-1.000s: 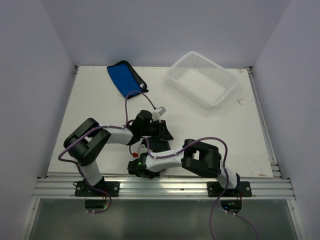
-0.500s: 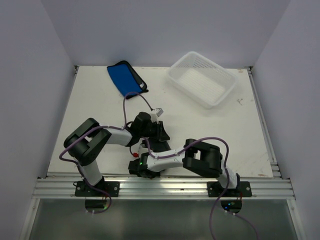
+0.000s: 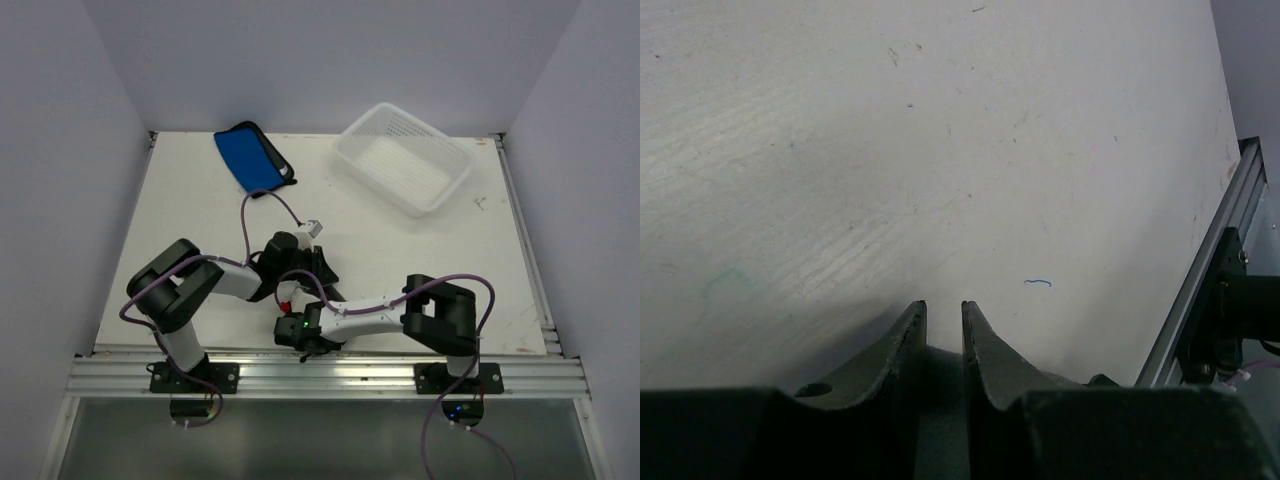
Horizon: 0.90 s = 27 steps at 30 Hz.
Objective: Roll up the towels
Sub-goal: Roll the towel
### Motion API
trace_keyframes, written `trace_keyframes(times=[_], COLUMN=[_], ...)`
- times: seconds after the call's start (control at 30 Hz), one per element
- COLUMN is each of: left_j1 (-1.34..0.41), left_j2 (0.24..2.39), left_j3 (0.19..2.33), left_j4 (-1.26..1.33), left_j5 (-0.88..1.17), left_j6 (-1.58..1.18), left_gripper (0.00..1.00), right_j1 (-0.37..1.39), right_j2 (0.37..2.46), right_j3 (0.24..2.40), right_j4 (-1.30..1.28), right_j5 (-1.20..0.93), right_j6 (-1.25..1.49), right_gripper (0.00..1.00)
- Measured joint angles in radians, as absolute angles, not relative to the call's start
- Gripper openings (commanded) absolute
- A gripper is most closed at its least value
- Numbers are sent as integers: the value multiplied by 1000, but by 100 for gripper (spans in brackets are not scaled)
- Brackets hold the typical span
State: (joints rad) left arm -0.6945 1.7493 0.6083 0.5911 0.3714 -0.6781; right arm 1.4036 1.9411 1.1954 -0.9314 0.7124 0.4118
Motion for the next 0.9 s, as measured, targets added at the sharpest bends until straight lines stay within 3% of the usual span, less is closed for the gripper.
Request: trace_keyframes(times=[0.27,0.57,0.9], left_j1=[-675,-675,-675], left_j2=[1750,1722,1698], left_j3=[569,558,543], left_j4=[623,600,582], left_j5=[332,294,273], left_j6=[-694,-696,-696], left_gripper=[23,23,22], right_j1=[1414,1406,1251], right_j2=[1657,1604,1335], right_j3=[1127,1031,782], right_j4=[-805,-710,-500], right_j5=[644,638,548], right_j6=[549,620,670], right_gripper=[43,39,38])
